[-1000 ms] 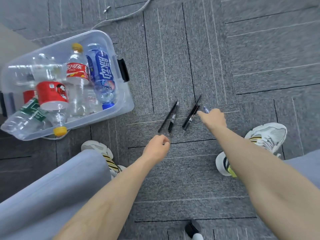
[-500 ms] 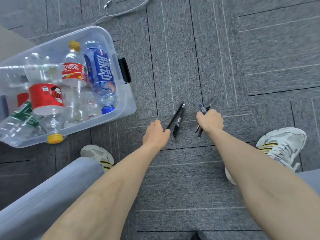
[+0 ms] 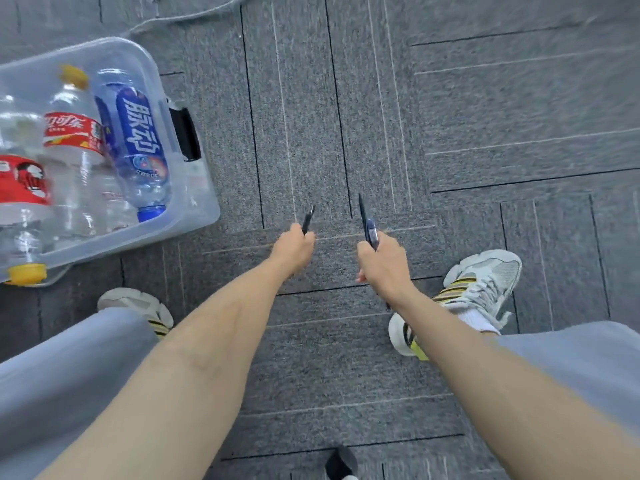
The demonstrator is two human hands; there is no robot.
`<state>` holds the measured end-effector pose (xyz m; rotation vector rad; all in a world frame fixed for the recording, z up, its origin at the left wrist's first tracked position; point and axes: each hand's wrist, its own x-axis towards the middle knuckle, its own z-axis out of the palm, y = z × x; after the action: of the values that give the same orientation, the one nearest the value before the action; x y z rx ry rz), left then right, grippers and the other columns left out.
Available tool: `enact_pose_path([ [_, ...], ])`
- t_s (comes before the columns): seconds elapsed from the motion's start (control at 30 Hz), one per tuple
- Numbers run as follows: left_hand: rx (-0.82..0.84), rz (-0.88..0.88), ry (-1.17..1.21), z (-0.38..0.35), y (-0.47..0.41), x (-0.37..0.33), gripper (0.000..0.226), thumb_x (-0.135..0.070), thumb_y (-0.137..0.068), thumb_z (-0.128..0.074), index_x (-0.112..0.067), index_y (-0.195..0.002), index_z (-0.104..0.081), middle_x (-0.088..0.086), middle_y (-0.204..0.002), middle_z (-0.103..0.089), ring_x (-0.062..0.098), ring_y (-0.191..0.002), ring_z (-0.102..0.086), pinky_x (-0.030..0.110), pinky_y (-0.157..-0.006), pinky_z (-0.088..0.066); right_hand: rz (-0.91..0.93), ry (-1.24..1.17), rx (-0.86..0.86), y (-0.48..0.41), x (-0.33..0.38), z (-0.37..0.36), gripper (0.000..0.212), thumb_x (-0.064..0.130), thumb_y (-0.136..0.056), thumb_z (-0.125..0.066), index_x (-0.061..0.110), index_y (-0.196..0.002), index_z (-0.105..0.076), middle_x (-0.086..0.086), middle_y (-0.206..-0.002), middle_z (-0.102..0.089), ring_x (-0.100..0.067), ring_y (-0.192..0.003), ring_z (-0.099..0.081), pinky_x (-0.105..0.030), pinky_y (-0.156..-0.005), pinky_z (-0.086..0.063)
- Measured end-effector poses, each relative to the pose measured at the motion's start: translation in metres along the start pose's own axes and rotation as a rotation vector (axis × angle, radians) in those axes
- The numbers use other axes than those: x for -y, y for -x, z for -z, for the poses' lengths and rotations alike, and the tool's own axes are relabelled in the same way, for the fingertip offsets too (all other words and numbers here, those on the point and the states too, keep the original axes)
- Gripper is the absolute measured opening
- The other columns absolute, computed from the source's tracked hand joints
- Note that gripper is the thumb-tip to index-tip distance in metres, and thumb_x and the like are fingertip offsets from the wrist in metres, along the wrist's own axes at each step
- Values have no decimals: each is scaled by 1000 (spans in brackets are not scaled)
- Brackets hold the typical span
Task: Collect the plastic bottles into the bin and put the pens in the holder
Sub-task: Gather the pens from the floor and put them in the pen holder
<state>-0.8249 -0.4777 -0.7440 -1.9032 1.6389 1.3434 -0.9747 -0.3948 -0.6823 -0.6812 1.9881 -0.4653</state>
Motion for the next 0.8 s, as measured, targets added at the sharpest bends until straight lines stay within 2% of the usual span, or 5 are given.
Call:
enact_pose_path([
  [0.07,37,-29,144,19,31,-5,19,-28,-98,-33,-13,-95,-44,12,-85,-56,26,-66,-51,34,-60,-42,-7,-64,-26,21,11,5,24,21,-88,-47,20,-65,-41,-4,-61,-55,-26,-55,-60,-22,-47,-44],
  [0.27,-146,-68,513,90,156,-11,28,-34,-92,-38,-21,-68,-39,0,-60,-42,20,-54,-40,31,-57,-34,49,-150,-87,121,74,13,27,22,-88,-49,18,-63,-42,2,-59,-51,-15,-53,-44,-31,-50,-32],
  [0.33,-174,-48,651,115,207,-6,26,-33,-89,-39,-20,-66,-39,0,-59,-41,20,-53,-38,32,-63,-34,97,-218,-23,162,103,15,26,19,-88,-49,18,-63,-39,2,-58,-47,-16,-52,-40,-30,-50,-30],
  [0.5,-239,-62,895,172,337,22,27,-29,-87,-39,-19,-62,-39,-2,-49,-39,15,-40,-35,22,-41,-29,262,-341,188,275,169,14,21,10,-87,-44,19,-69,-37,1,-56,-38,-13,-45,-31,-24,-42,-26],
  [0.8,-581,-257,1188,249,527,120,30,-26,-91,-44,-21,-62,-44,-7,-39,-37,11,-32,-29,18,-38,-23,626,-434,406,477,258,-32,44,11,-75,-48,21,-33,-38,8,-36,-31,-8,-30,-25,-16,-40,-23],
])
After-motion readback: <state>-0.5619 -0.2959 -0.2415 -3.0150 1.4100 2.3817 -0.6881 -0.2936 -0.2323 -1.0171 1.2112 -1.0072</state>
